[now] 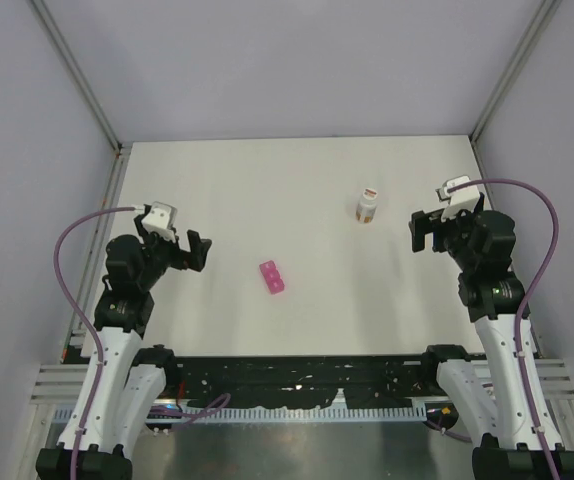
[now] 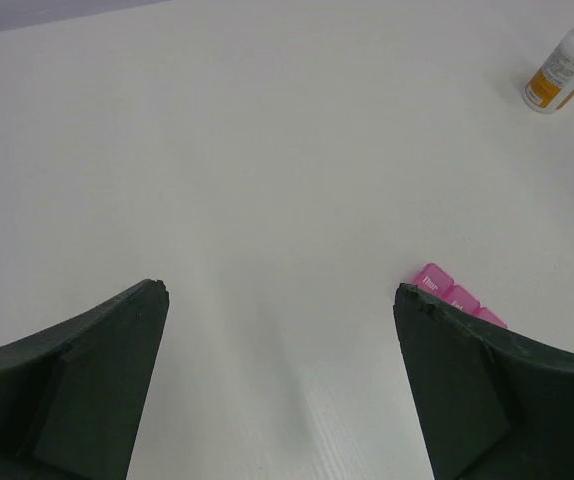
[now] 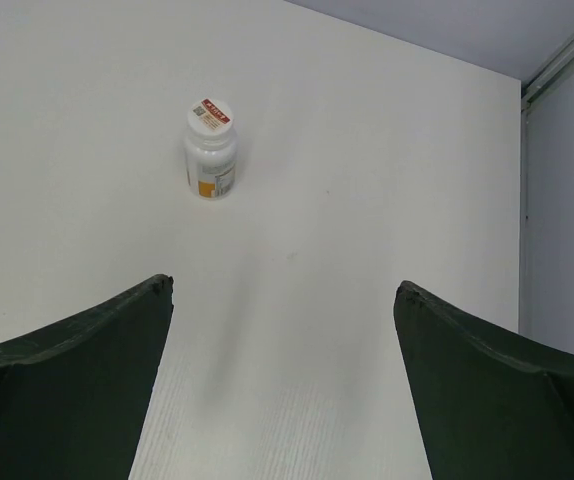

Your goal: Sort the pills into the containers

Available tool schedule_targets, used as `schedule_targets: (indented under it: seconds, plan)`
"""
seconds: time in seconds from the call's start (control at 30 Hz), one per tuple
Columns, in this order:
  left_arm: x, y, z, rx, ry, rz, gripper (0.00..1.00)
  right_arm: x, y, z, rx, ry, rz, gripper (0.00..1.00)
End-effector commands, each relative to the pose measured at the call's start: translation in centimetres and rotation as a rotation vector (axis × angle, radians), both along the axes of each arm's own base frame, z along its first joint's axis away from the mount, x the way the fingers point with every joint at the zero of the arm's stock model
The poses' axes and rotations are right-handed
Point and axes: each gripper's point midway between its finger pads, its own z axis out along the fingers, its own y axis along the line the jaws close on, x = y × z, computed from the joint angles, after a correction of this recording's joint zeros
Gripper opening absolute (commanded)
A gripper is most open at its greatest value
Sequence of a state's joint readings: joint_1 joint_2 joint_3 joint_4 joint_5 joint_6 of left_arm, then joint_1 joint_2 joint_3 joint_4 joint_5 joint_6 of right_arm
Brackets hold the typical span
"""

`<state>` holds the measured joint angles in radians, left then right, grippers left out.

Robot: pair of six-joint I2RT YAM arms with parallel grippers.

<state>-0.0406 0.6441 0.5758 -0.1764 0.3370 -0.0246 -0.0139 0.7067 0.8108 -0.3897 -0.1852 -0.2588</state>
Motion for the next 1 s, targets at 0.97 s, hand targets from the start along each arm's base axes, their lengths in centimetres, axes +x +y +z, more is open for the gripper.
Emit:
schedule_targets:
  seconds: [0.97]
  plan:
    - [0.8,0.5,1.7,0.049,-0.041,0.009,0.99,-0.3,6.5,-0.5,-0.101,0.048,0.233,0.95]
